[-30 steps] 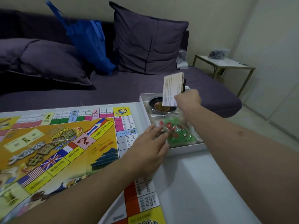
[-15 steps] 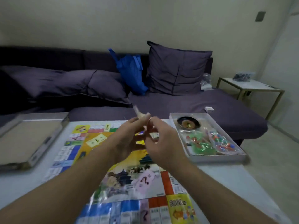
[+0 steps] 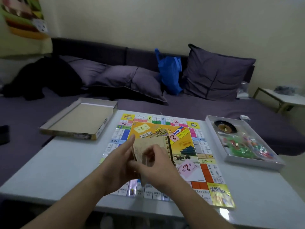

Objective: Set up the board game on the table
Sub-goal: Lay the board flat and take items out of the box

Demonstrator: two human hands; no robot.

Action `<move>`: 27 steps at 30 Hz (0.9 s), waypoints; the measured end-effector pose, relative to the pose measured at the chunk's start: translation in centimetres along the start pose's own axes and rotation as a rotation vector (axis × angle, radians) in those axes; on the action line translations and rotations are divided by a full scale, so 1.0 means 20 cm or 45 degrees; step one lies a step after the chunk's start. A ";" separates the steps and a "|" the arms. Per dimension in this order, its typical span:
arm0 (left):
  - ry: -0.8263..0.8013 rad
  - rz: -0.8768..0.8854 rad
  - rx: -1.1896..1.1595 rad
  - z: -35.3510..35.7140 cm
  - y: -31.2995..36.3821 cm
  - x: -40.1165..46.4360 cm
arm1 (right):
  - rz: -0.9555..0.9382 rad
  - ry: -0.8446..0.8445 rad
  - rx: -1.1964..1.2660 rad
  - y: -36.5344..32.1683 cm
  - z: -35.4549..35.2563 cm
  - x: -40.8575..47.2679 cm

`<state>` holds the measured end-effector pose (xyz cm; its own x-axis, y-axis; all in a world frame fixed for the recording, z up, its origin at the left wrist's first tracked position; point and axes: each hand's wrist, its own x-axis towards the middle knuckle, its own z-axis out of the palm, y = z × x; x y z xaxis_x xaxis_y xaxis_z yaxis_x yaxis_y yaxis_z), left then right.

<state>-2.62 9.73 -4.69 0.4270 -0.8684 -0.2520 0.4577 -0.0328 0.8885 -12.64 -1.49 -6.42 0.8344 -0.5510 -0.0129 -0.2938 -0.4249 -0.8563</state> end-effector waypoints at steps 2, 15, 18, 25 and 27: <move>0.000 0.007 0.038 -0.04 0.01 0.02 | 0.045 -0.050 0.119 0.02 0.01 0.02; 0.590 -0.001 0.228 -0.09 0.00 0.26 | -0.249 0.492 -0.211 0.14 -0.11 0.11; 0.650 -0.026 0.463 -0.12 -0.04 0.30 | -0.228 0.642 -0.175 0.15 -0.20 0.13; 0.649 0.024 1.195 -0.12 -0.07 0.31 | -0.013 0.758 0.217 0.20 -0.36 0.16; 0.601 0.070 1.207 -0.13 -0.06 0.31 | 0.010 0.723 0.369 0.20 -0.41 0.16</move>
<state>1.49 5.59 -8.29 0.7815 -0.6068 -0.1448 -0.2797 -0.5484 0.7880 -14.91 -10.78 -5.60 0.4319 -0.8821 0.1878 -0.0947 -0.2514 -0.9632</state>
